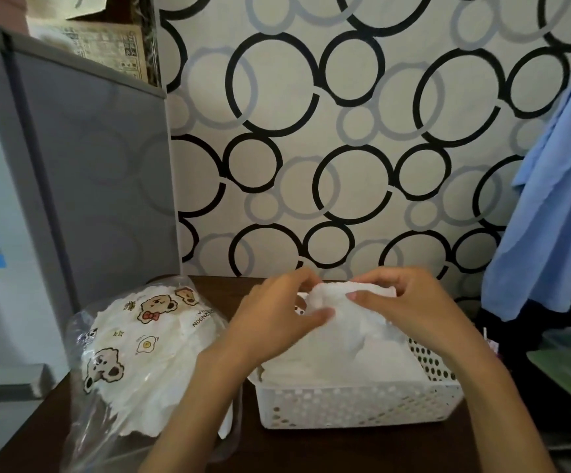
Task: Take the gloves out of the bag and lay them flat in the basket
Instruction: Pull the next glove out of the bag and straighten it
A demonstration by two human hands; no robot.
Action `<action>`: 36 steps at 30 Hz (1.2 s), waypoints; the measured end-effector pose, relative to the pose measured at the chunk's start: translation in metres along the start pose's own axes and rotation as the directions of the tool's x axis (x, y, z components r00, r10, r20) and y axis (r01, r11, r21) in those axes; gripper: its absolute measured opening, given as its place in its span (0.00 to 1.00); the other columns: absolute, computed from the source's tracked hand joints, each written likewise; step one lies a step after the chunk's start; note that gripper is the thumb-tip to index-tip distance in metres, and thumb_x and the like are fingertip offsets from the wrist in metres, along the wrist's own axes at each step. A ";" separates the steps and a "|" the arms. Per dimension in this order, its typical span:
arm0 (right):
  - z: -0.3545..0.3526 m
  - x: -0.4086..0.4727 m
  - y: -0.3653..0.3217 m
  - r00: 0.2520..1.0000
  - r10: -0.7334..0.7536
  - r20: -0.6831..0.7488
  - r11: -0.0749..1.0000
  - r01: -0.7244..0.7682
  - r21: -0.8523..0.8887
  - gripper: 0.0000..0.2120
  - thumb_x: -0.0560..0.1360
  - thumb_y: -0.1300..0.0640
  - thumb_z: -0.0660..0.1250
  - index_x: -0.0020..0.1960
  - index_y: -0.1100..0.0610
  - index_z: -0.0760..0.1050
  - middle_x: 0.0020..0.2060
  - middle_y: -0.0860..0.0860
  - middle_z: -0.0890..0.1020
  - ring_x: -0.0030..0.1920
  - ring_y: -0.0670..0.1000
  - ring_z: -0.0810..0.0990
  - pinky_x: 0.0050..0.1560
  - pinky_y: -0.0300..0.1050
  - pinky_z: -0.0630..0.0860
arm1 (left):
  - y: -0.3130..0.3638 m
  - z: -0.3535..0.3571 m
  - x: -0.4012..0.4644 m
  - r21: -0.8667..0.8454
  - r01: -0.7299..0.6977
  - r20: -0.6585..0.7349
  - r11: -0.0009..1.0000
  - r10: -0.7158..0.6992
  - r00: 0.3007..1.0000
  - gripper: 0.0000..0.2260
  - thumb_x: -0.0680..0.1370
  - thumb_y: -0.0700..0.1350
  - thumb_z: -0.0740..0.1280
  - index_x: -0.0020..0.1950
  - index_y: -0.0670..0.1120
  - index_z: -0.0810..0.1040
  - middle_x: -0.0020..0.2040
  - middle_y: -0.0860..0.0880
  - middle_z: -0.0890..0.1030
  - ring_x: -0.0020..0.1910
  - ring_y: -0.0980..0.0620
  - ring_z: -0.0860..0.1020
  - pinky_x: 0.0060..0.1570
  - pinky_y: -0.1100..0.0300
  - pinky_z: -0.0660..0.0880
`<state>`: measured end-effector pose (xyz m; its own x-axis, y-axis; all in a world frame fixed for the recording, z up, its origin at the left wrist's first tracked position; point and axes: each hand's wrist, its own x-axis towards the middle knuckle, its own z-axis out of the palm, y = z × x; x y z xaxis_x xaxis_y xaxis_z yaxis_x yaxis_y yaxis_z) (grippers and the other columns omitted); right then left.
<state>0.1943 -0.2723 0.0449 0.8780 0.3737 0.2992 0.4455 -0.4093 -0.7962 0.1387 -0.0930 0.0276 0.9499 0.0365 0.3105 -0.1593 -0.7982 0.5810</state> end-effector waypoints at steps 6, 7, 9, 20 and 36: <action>-0.020 -0.003 0.007 0.996 -0.062 0.058 0.997 0.065 -0.047 0.09 0.71 0.57 0.73 0.43 0.43 0.81 0.41 0.44 0.83 0.44 0.47 0.81 0.35 0.36 0.76 | -0.014 -0.004 0.008 -0.217 0.024 -0.118 0.976 -0.050 0.992 0.05 0.79 0.46 0.63 0.50 0.54 0.79 0.44 0.56 0.84 0.43 0.58 0.82 0.49 0.49 0.80; -0.022 -0.003 0.007 0.997 -0.069 0.047 0.997 0.069 -0.016 0.03 0.70 0.53 0.73 0.42 0.44 0.83 0.39 0.46 0.84 0.43 0.49 0.82 0.38 0.41 0.78 | -0.016 -0.006 0.008 -0.244 0.027 -0.113 0.969 -0.056 0.992 0.05 0.80 0.46 0.63 0.51 0.53 0.79 0.45 0.56 0.84 0.43 0.58 0.82 0.51 0.49 0.79; -0.022 -0.004 0.006 0.994 -0.102 0.031 0.993 0.100 0.067 0.07 0.66 0.45 0.71 0.41 0.44 0.84 0.41 0.46 0.84 0.43 0.49 0.82 0.42 0.44 0.78 | -0.019 -0.008 0.008 -0.267 0.031 -0.097 0.963 -0.059 0.994 0.07 0.80 0.45 0.62 0.53 0.53 0.78 0.46 0.57 0.84 0.45 0.57 0.82 0.52 0.48 0.79; -0.018 -0.006 0.005 0.983 0.020 -0.184 0.967 0.028 0.254 0.05 0.74 0.52 0.68 0.41 0.47 0.82 0.34 0.47 0.85 0.32 0.44 0.82 0.35 0.40 0.76 | -0.027 -0.012 0.011 -0.298 0.157 -0.008 0.942 -0.167 0.986 0.15 0.78 0.48 0.60 0.49 0.39 0.81 0.46 0.39 0.83 0.42 0.41 0.79 0.51 0.41 0.75; -0.035 -0.007 0.008 0.947 0.226 -0.229 0.852 -0.079 0.517 0.07 0.76 0.51 0.66 0.47 0.52 0.81 0.37 0.46 0.85 0.40 0.48 0.82 0.40 0.45 0.76 | -0.015 -0.008 0.016 -0.625 0.192 0.000 0.757 -0.246 0.969 0.07 0.81 0.47 0.61 0.48 0.51 0.79 0.45 0.52 0.83 0.43 0.59 0.82 0.42 0.69 0.77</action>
<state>0.1975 -0.3073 0.0542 0.9721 0.0710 0.2235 0.2201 0.0525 -0.9741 0.1539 -0.0752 0.0301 0.9598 0.2319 0.1580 -0.1062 -0.2210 0.9695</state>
